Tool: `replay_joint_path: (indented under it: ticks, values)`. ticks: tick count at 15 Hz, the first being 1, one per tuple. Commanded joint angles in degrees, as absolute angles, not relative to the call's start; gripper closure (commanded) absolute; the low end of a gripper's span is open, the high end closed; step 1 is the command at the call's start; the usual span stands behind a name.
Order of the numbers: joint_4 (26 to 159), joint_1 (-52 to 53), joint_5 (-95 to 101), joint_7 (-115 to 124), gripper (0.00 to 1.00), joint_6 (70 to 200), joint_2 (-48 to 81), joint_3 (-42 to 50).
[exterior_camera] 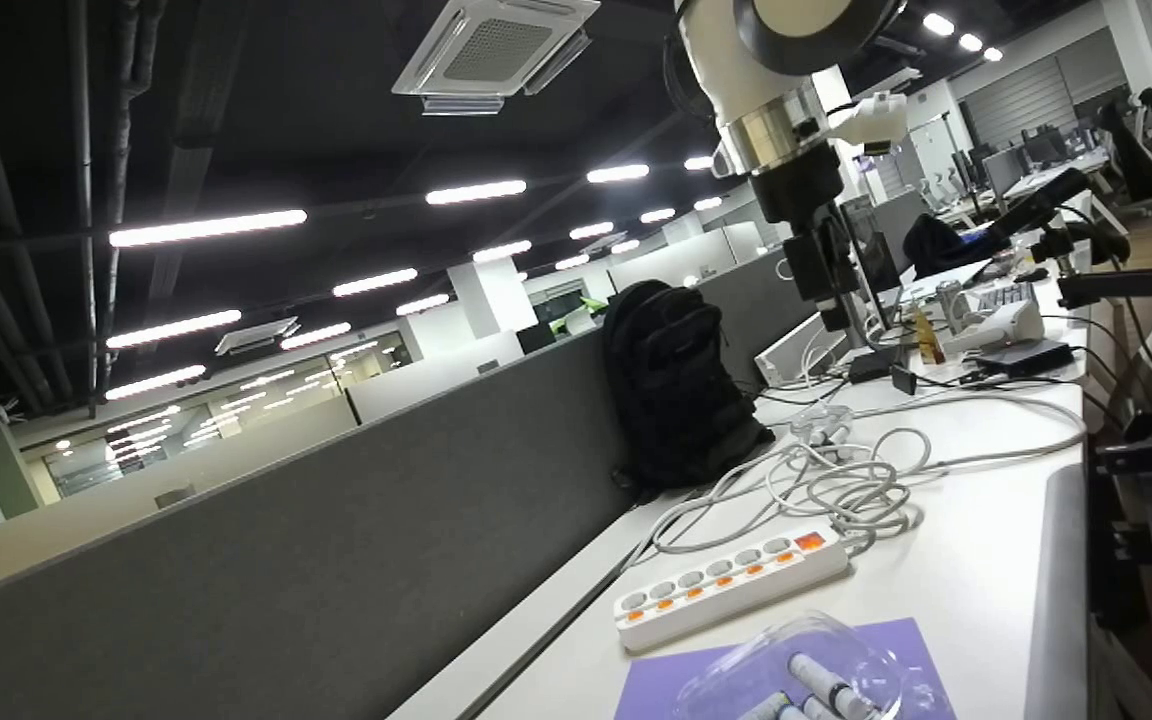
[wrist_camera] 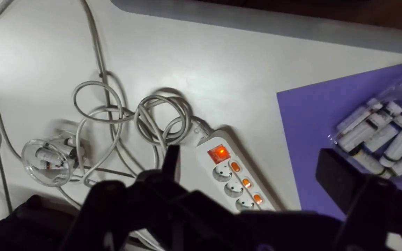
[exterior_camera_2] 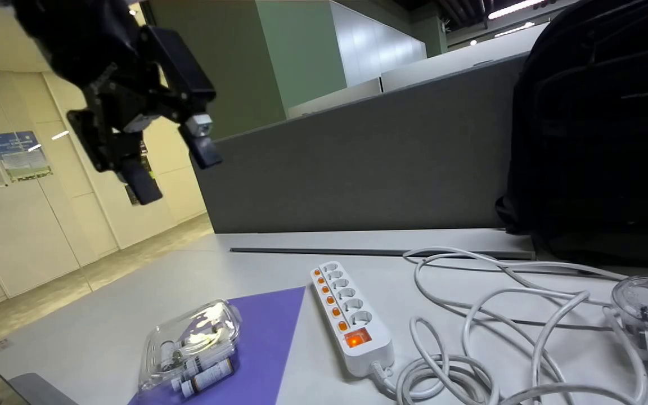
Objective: Press the third switch from the right on the extension cord
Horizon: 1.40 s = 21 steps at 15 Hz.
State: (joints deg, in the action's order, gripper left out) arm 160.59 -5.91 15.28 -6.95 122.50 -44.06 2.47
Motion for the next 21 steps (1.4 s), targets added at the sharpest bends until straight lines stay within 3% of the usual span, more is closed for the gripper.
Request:
replay_joint_path:
  ticks: [1, 4, 5, 7, 17, 21]
  values:
    - [158.1, -8.0, 17.9, -5.9, 0.0, 132.3, -35.3, 3.8]
    - [155.9, -9.9, 19.5, -5.3, 0.03, 141.5, -27.4, 3.4]
    - [154.8, -10.5, 20.0, -5.4, 0.26, 144.4, -24.5, 3.4]
    - [152.2, -11.3, 19.8, -5.4, 0.29, 149.1, -18.2, 3.8]
    - [134.7, -7.5, 8.9, -13.7, 0.98, 154.4, 6.9, 4.4]
    - [130.1, -7.0, 2.6, -21.1, 1.0, 152.2, 12.6, 1.5]
